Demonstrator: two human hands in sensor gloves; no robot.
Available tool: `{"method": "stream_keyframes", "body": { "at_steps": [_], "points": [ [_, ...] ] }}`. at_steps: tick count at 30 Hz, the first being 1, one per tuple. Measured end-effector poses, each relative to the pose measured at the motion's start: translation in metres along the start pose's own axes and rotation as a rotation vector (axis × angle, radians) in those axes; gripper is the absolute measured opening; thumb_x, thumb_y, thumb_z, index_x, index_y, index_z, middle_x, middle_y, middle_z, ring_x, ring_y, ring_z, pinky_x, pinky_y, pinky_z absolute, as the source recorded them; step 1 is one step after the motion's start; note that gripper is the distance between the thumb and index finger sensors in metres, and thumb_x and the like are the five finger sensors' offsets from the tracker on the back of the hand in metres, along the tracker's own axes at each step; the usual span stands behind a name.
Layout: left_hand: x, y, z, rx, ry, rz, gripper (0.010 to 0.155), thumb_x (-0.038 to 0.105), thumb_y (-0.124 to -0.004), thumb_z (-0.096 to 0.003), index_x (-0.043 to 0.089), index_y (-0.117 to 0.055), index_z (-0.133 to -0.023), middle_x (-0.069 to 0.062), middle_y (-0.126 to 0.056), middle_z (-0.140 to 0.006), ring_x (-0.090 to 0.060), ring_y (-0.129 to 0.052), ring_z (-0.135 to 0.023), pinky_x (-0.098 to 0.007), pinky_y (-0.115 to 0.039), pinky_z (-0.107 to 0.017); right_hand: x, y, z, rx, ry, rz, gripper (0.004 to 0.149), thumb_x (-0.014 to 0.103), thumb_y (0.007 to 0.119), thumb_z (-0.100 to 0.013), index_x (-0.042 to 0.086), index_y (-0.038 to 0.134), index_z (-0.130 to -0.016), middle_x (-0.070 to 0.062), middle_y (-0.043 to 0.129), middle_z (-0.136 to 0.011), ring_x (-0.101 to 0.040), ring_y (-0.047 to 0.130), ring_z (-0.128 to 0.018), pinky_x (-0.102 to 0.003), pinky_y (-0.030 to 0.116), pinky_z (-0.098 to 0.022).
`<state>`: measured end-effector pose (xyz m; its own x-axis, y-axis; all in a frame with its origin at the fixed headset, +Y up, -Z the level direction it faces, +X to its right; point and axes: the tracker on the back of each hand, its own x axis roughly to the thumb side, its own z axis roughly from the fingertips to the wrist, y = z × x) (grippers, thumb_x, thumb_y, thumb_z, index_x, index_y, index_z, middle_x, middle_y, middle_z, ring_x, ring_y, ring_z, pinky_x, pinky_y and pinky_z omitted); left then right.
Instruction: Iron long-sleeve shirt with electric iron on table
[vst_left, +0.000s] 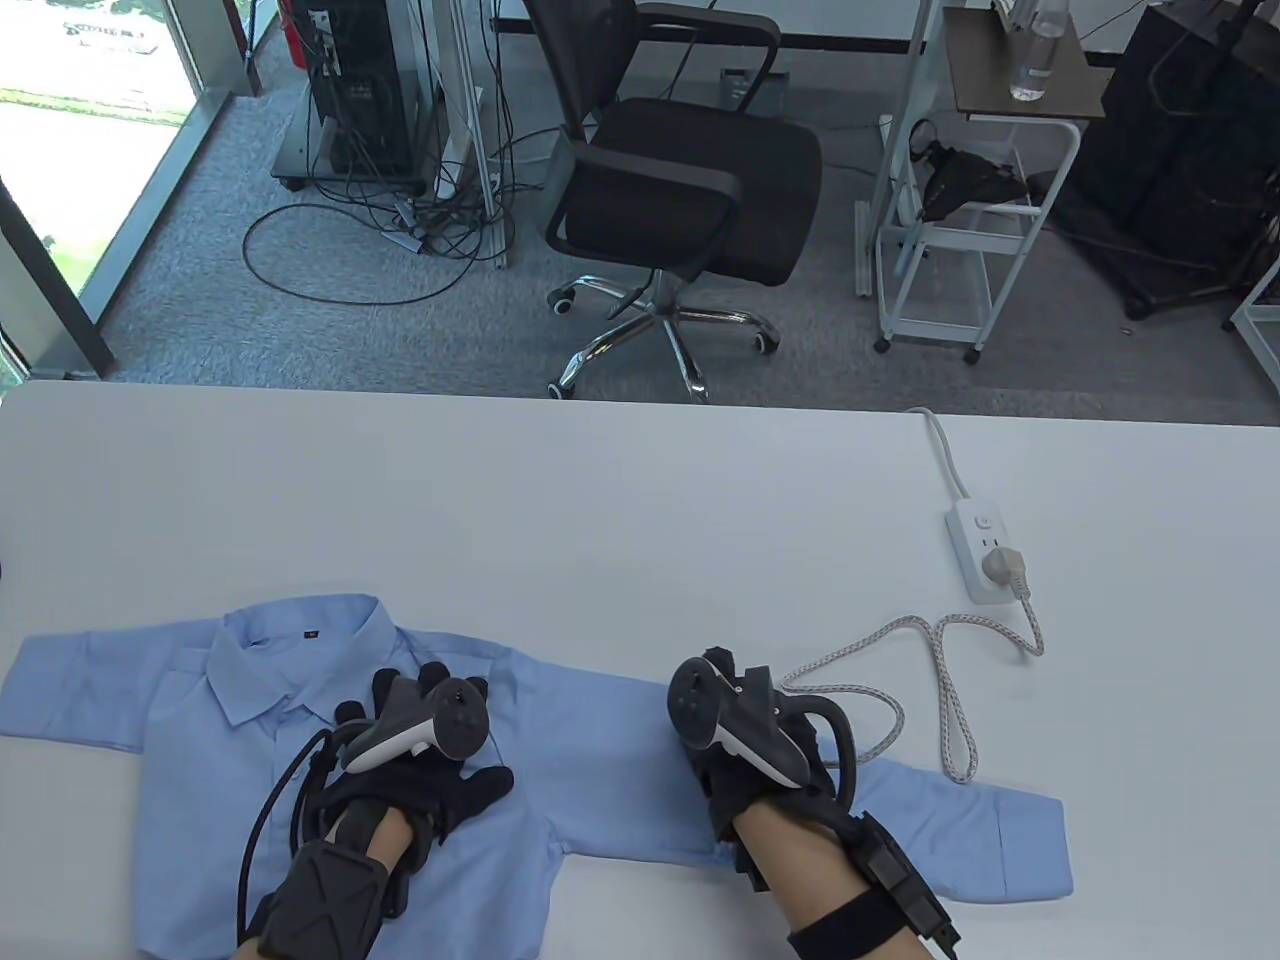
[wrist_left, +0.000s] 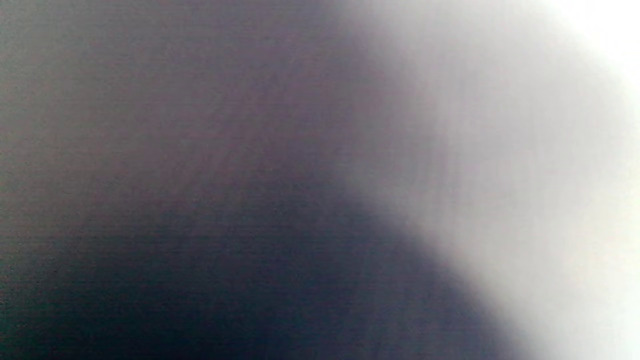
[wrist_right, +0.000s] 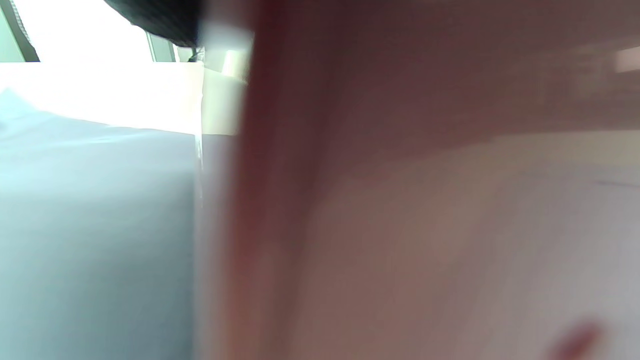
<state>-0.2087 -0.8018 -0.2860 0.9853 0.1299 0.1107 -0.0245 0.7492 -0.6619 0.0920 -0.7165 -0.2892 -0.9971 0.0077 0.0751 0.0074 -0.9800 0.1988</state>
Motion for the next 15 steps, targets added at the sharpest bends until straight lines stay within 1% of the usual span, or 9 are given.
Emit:
{"method": "stream_keyframes", "body": {
  "at_steps": [4, 15],
  "points": [
    [0.0, 0.0, 0.0, 0.0, 0.0, 0.001, 0.1, 0.077, -0.04, -0.0346, 0.027, 0.02, -0.098, -0.021, 0.026, -0.098, -0.065, 0.012, -0.088, -0.086, -0.008, -0.056, -0.019, 0.001, 0.004, -0.004, 0.019, 0.003, 0.063, 0.051, 0.063, -0.062, 0.012, 0.049, -0.109, -0.004, 0.088, -0.058, -0.014, 0.095, -0.023, -0.042, 0.093, -0.028],
    [0.0, 0.0, 0.0, 0.0, 0.001, 0.001, 0.1, 0.077, -0.04, -0.0346, 0.027, 0.02, -0.098, -0.021, 0.026, -0.098, -0.065, 0.012, -0.088, -0.086, -0.008, -0.056, -0.051, 0.003, 0.009, -0.011, 0.087, 0.011, 0.063, 0.051, 0.063, -0.062, 0.013, 0.049, -0.109, -0.004, 0.088, -0.058, -0.014, 0.095, -0.024, -0.043, 0.093, -0.028]
  ]
}}
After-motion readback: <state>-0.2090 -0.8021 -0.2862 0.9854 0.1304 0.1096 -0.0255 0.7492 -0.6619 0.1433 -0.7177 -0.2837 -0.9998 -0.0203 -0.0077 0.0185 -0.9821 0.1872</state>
